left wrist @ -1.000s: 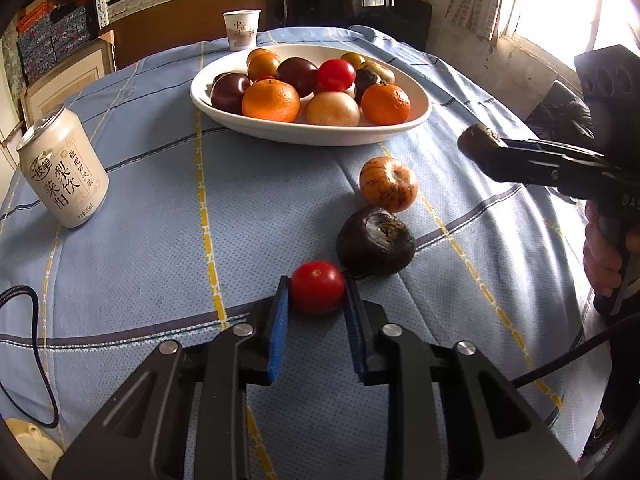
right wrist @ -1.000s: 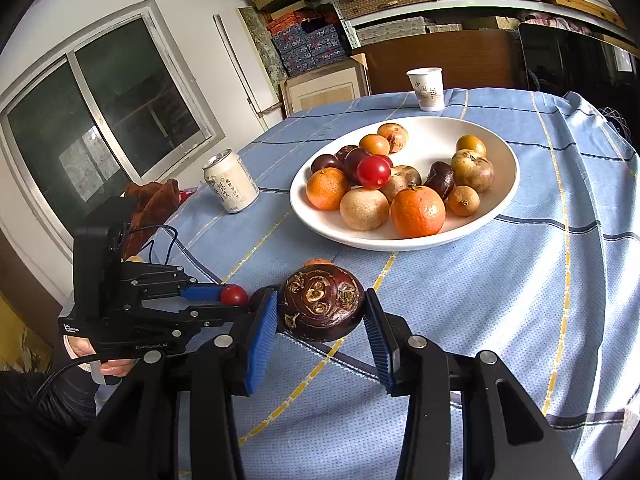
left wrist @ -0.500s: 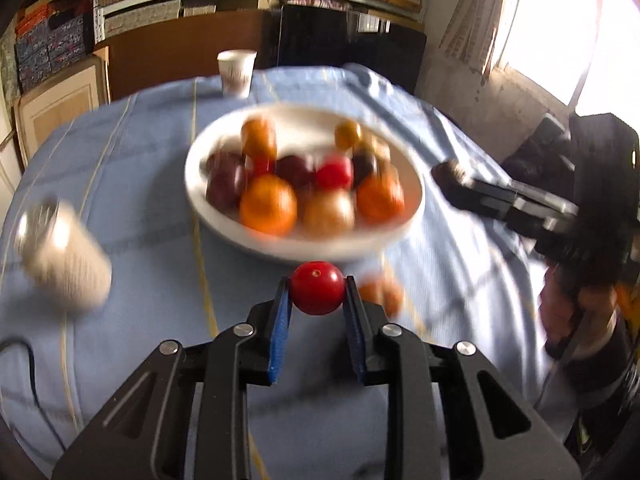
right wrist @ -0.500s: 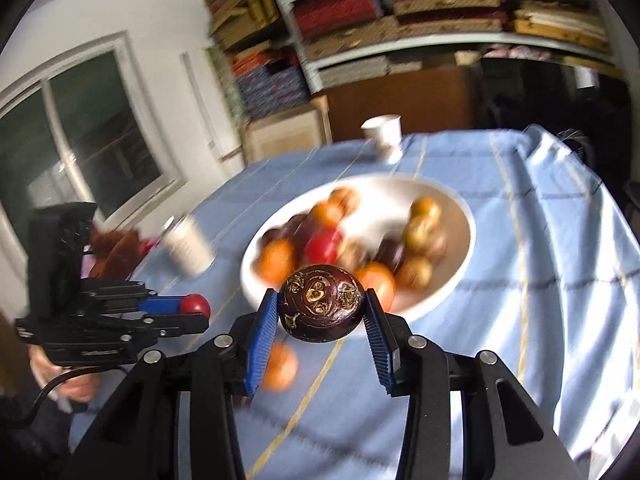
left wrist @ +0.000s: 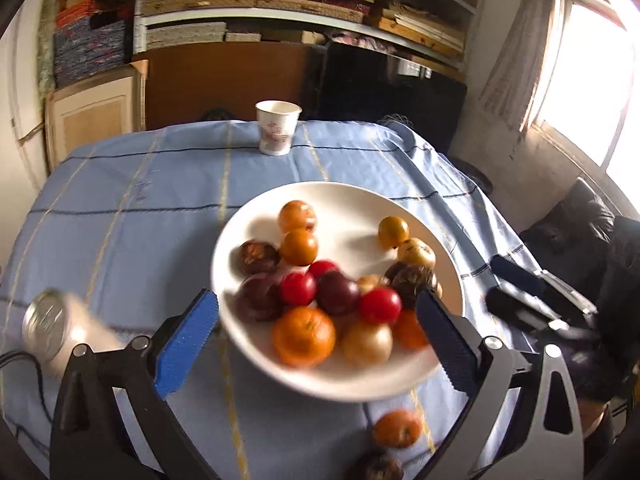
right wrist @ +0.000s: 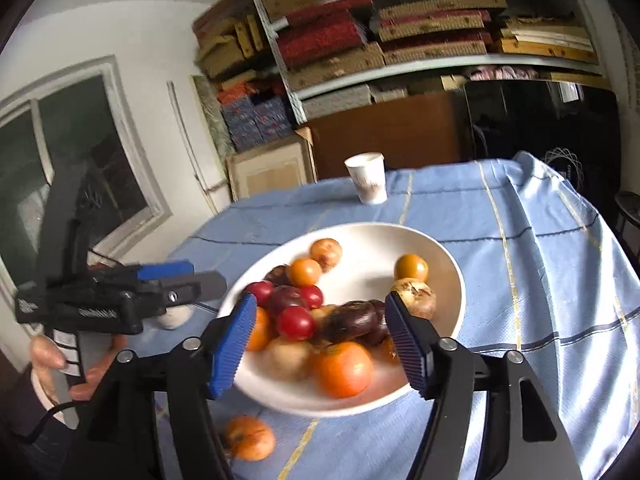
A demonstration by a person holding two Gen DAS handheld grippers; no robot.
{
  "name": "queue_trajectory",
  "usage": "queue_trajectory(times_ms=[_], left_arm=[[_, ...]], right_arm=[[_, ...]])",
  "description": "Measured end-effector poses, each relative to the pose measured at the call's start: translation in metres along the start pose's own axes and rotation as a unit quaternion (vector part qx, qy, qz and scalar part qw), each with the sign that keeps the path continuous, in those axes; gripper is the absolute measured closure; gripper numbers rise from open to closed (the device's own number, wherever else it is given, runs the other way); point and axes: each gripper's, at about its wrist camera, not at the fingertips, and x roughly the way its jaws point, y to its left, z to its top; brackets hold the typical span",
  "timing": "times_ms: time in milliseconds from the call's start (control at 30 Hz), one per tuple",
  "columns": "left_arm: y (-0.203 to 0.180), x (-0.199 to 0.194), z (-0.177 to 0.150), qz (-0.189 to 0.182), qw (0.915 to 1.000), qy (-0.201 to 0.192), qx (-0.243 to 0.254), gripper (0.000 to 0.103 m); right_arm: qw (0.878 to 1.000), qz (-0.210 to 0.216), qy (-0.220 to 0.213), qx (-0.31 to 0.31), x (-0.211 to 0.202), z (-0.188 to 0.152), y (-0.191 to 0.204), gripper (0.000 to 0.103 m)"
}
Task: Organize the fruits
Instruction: 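Carry the dark fruit and red tomato over the plate and open both tools, then move both open tools back toward the last fruits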
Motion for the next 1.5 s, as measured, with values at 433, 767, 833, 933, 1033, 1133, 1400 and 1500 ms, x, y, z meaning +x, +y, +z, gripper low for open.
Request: queue_trajectory(times_ms=[433, 767, 833, 933, 1033, 1133, 1400, 1500], left_arm=[[0.017, -0.032, -0.090, 0.061, 0.9979, 0.018, -0.007, 0.005], [0.027, -0.049, -0.097, 0.109, 0.9940, 0.001, -0.016, 0.005], [0.032, -0.052, -0.096, 0.116, 0.9929, 0.000, -0.027, 0.005], [0.035, -0.055, -0.097, 0.118, 0.9924, -0.002, -0.035, 0.005], [0.039, -0.057, -0.096, 0.116, 0.9923, -0.004, -0.044, 0.005], [0.040, -0.058, -0.097, 0.117, 0.9920, -0.003, -0.047, 0.005], [0.038, -0.054, -0.097, 0.119, 0.9919, 0.001, -0.045, 0.005], [0.037, -0.053, -0.097, 0.122, 0.9917, 0.002, -0.042, 0.005]], right_arm=[[0.994, 0.021, 0.107, -0.024, 0.013, -0.058, 0.043, 0.029], [0.990, 0.006, 0.139, -0.008, 0.033, -0.070, 0.040, 0.029], [0.989, -0.001, 0.145, -0.004, 0.036, -0.071, 0.038, 0.033], [0.988, 0.001, 0.155, -0.005, 0.041, -0.073, 0.039, 0.041], [0.988, -0.004, 0.153, -0.010, 0.041, -0.074, 0.044, 0.042], [0.988, -0.008, 0.152, -0.016, 0.042, -0.074, 0.048, 0.042], [0.986, -0.027, 0.165, -0.024, 0.049, -0.075, 0.052, 0.055], [0.984, -0.029, 0.171, -0.035, 0.051, -0.076, 0.057, 0.055]])
